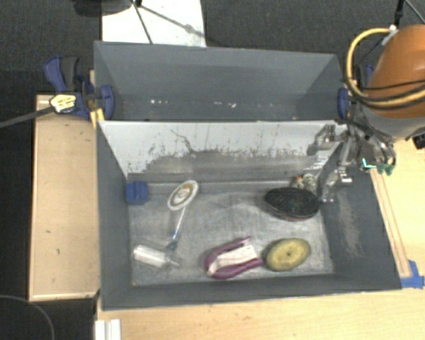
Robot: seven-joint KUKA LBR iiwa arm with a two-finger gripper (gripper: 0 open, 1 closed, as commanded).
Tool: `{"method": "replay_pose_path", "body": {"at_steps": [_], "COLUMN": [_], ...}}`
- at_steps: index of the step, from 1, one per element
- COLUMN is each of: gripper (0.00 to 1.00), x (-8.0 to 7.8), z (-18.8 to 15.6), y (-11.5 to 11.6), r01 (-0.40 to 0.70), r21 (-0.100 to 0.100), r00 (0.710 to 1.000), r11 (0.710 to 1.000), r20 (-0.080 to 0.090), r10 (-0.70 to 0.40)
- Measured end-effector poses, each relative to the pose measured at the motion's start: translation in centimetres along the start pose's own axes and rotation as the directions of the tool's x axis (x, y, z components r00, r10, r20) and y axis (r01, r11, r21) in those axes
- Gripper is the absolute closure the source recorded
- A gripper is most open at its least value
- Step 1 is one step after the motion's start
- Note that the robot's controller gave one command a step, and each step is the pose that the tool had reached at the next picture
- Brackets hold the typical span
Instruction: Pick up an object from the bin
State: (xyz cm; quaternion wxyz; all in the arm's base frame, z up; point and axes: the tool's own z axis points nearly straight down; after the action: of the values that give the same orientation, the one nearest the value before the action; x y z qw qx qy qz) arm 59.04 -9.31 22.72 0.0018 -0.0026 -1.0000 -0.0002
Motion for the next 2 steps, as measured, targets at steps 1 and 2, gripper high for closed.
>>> {"method": "replay_pose_path", "body": {"at_steps": [1, 2], "gripper": [0.00, 0.00], "x": [6.2, 0.5], "z": [8.8, 15.7], "y": [-0.6, 1.6], "r01": [0.134, 0.100], "r21": [-0.001, 0.001], "r00": [0.991, 0.995], "r11": [0.991, 0.995], "r20": [-0.003, 0.017], "r10": [-0.134, -0.100]}}
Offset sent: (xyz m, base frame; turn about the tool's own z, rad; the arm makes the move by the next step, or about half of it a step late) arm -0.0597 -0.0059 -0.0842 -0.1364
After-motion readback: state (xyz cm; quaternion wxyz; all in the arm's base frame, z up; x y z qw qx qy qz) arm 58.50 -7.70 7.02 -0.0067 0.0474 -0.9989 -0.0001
